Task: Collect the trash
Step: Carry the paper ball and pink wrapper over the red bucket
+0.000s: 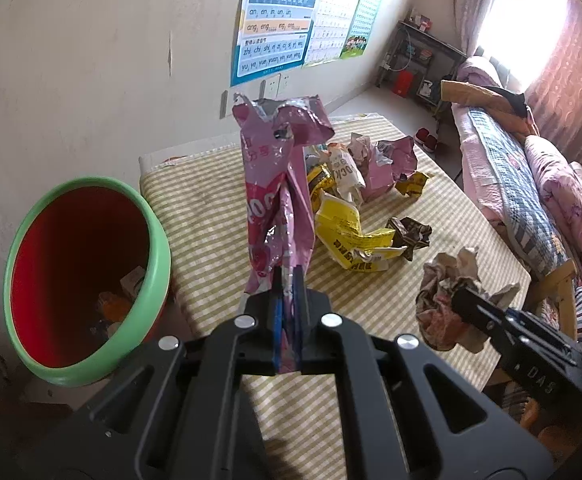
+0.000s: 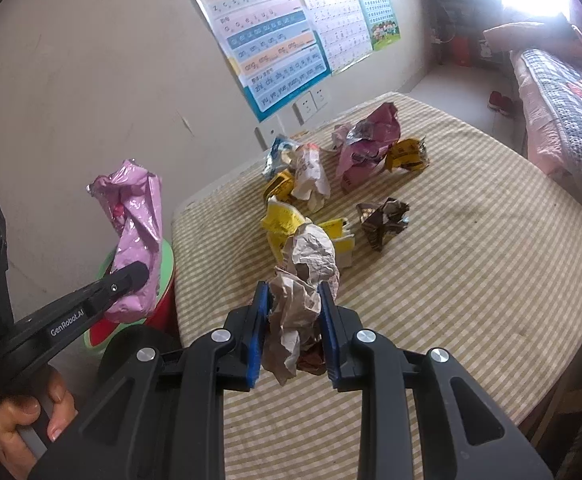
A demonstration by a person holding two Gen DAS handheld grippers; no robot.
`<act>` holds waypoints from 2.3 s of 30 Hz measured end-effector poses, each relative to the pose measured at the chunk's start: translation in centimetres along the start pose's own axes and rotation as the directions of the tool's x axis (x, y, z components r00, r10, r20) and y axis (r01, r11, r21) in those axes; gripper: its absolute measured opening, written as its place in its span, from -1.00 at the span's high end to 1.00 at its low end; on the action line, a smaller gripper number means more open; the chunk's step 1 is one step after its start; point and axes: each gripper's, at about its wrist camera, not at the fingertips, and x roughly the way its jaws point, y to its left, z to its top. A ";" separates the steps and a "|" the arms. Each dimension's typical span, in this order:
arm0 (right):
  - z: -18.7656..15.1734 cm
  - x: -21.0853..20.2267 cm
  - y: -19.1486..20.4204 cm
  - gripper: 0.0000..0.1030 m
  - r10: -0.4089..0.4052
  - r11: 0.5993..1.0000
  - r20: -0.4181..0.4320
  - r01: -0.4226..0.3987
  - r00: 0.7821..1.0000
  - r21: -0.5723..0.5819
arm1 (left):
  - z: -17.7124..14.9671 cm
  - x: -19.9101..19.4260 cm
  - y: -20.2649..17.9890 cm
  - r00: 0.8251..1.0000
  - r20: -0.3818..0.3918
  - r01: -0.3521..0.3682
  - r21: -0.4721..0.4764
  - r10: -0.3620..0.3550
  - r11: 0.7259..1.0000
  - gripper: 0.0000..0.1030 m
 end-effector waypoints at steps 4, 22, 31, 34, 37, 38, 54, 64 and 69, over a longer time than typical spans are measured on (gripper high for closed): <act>-0.1 0.0 0.5 0.52 -0.003 1.000 -0.010 0.003 1.000 -0.009 | 0.1 -0.3 0.9 1.000 0.011 0.001 -0.019 -0.001 1.000 0.93; 1.1 0.7 4.7 0.51 0.018 0.997 -0.026 -0.020 0.999 -0.071 | 0.1 -1.4 5.3 1.000 0.030 -0.002 -0.096 0.005 0.995 0.93; 1.5 1.8 7.5 0.51 0.052 0.992 -0.046 -0.057 0.998 -0.113 | -0.2 -2.1 8.4 0.999 0.038 -0.033 -0.146 0.039 0.989 0.93; 1.5 2.2 8.4 0.51 0.066 0.989 -0.054 -0.072 0.996 -0.126 | -0.4 -2.1 9.3 0.998 0.035 -0.044 -0.161 0.050 0.986 0.93; 1.6 2.4 9.4 0.51 0.077 0.986 -0.060 -0.085 0.995 -0.142 | -0.6 -2.2 10.0 0.998 0.033 -0.051 -0.175 0.057 0.983 0.93; 1.7 2.5 9.6 0.51 0.080 0.986 -0.061 -0.088 0.995 -0.144 | -0.6 -2.2 10.1 0.998 0.033 -0.051 -0.178 0.058 0.983 0.93; 1.9 4.1 13.7 0.49 0.130 0.970 -0.109 -0.149 0.986 -0.193 | -1.5 -2.7 14.4 0.992 0.036 -0.104 -0.258 0.117 0.961 0.93; 1.4 5.2 16.3 0.49 0.170 0.954 -0.154 -0.202 0.973 -0.222 | -2.1 -2.8 17.2 0.987 0.025 -0.145 -0.311 0.161 0.939 0.93; 1.5 6.1 17.5 0.49 0.191 0.946 -0.173 -0.228 0.966 -0.232 | -2.5 -3.1 18.7 0.982 0.018 -0.171 -0.334 0.188 0.927 0.93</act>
